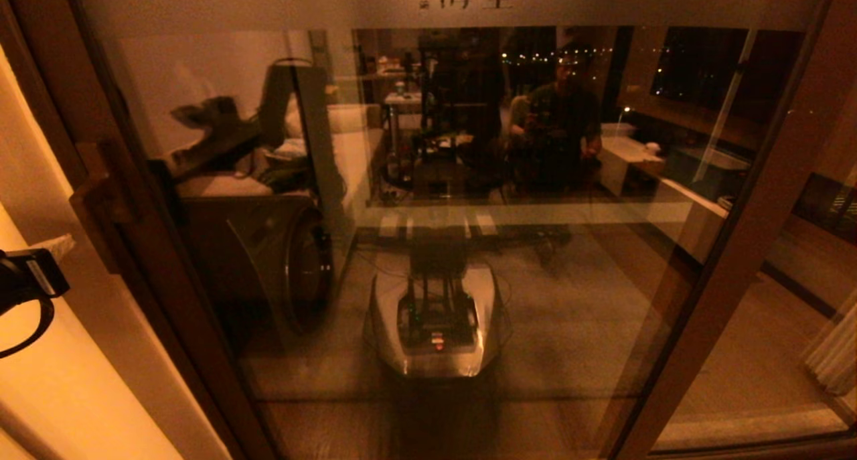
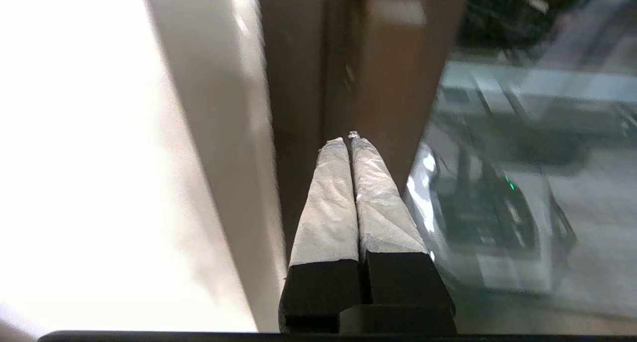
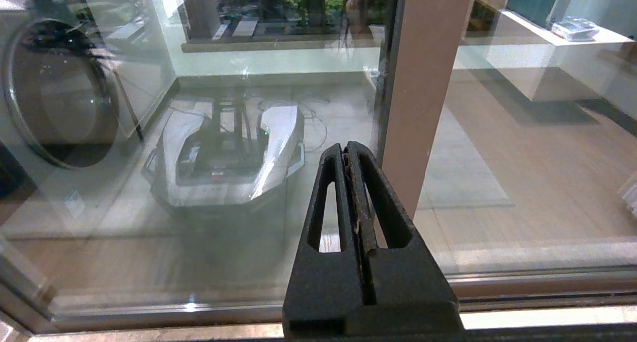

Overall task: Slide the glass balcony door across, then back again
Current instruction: Open the slid door

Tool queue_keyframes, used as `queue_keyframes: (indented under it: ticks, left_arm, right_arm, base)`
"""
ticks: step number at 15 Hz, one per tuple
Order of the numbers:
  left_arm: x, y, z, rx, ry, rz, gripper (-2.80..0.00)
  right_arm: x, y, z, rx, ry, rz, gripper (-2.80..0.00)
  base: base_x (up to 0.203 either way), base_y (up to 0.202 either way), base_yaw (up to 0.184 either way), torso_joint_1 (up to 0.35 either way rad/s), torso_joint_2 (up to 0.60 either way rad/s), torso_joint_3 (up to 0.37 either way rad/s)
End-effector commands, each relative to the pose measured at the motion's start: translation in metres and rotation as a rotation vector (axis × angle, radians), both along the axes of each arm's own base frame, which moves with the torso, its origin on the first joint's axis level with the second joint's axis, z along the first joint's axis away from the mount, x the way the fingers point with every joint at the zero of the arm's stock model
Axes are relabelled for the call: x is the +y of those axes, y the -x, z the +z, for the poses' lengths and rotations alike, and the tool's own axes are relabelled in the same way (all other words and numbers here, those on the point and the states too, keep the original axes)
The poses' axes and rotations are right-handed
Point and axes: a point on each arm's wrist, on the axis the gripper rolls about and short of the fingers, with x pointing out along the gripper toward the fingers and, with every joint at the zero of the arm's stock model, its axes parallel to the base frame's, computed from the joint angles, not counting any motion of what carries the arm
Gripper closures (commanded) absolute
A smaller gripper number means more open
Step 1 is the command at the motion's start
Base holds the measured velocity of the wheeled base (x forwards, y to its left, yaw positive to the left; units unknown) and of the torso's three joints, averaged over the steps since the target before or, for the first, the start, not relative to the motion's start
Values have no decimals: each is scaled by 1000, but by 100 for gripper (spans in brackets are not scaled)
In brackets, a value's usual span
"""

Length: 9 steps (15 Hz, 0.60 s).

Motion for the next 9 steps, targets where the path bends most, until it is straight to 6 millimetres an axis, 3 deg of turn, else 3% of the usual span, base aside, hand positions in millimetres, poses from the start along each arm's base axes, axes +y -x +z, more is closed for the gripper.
queue_keyframes:
  ticks: [1,9]
  left_arm:
    - [8,-6,3,-12,-8,9,0]
    - [25,-37,13,-52,-34,4,0]
  right_arm:
    - [0,0,1,-1,0,0,0]
    - [0,0,0,0,0,0,0]
  base:
    - [0,0,0,0,0,0]
    - [0,0,0,0,0,0]
